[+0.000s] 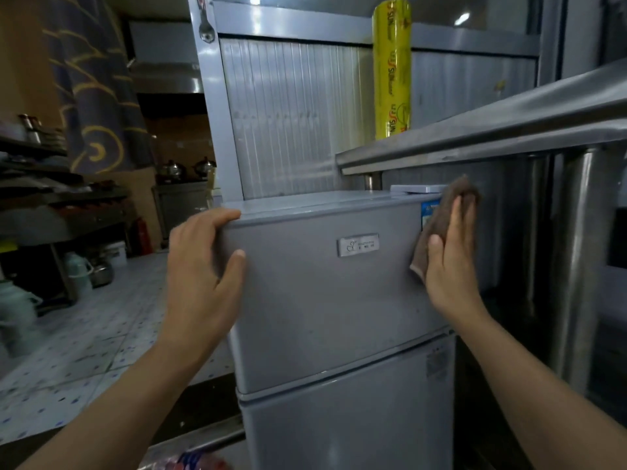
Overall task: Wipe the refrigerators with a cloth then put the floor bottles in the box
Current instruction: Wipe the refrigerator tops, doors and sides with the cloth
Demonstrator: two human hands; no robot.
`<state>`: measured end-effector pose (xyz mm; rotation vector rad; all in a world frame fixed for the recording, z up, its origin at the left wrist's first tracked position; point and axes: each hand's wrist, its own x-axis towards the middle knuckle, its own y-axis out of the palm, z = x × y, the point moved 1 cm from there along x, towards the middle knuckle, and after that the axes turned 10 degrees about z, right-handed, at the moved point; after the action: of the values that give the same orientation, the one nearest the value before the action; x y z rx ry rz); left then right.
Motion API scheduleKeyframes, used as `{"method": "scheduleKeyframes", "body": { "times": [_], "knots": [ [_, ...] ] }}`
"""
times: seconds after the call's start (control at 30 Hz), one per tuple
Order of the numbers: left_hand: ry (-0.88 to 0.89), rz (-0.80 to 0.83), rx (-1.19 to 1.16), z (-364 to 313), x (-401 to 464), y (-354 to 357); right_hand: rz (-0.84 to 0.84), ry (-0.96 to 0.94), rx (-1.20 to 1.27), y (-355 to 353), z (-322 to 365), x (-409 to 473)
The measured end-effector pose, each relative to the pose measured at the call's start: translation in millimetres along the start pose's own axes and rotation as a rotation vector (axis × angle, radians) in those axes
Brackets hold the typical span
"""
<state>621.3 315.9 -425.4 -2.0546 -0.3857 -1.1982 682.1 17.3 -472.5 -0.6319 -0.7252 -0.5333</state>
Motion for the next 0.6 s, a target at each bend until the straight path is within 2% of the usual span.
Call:
{"method": "scheduleKeyframes", "body": {
  "times": [0.2, 0.3, 0.4, 0.5, 0.6],
  "knots": [
    [-0.029, -0.036, -0.017, -4, -2, 6, 0.082, 0.220, 0.086, 22, -47, -68],
    [-0.044, -0.017, -0.036, -5, -2, 4, 0.008, 0.180, 0.043, 24, -30, -59],
    [-0.053, 0.008, -0.051, -4, -4, 2, -0.081, 0.134, -0.022, 38, 16, -56],
    [-0.049, 0.014, -0.084, -4, -4, 2, -0.110, -0.092, -0.016, 70, 74, -70],
    [-0.051, 0.055, -0.113, -3, -3, -4, -0.137, -0.090, -0.030, 100, 110, -86]
  ]
}}
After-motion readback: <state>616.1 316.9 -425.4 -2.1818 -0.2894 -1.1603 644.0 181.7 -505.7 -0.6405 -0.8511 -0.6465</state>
